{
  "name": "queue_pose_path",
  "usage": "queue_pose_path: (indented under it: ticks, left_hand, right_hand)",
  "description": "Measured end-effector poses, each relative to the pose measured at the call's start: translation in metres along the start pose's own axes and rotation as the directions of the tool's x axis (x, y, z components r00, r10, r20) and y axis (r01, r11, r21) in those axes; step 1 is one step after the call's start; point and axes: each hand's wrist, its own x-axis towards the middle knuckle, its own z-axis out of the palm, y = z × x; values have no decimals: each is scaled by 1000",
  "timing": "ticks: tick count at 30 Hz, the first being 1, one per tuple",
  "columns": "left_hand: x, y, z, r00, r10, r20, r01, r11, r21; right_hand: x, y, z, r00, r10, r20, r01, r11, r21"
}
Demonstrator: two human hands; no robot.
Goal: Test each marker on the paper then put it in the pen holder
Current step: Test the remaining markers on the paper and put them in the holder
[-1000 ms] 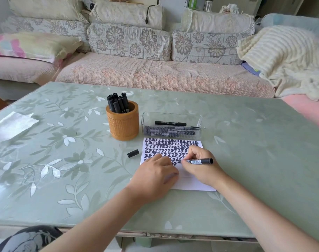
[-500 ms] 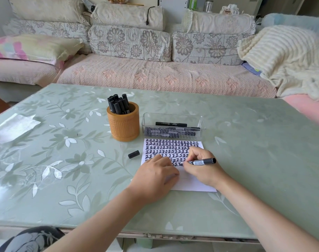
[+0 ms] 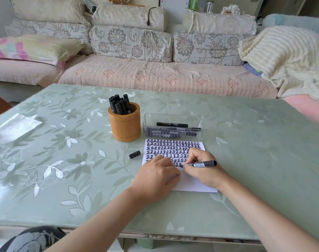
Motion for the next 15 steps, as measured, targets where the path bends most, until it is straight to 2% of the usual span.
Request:
queue_pose_path:
  ticks: [6, 11, 15]
  left_hand:
    - [0, -2, 1, 1000, 8, -4, -8, 1000, -2]
    - [0, -3, 1, 1000, 14, -5, -14, 1000, -15]
    - [0, -5, 1, 1000, 20, 19, -19, 1000, -22]
  right_hand:
    - [1, -1, 1, 1000, 18, -21, -18, 1000, 6]
    - [4, -1, -3, 986, 122, -116, -98, 975, 198]
    - [1, -6, -3, 988, 111, -104, -87, 973, 212]
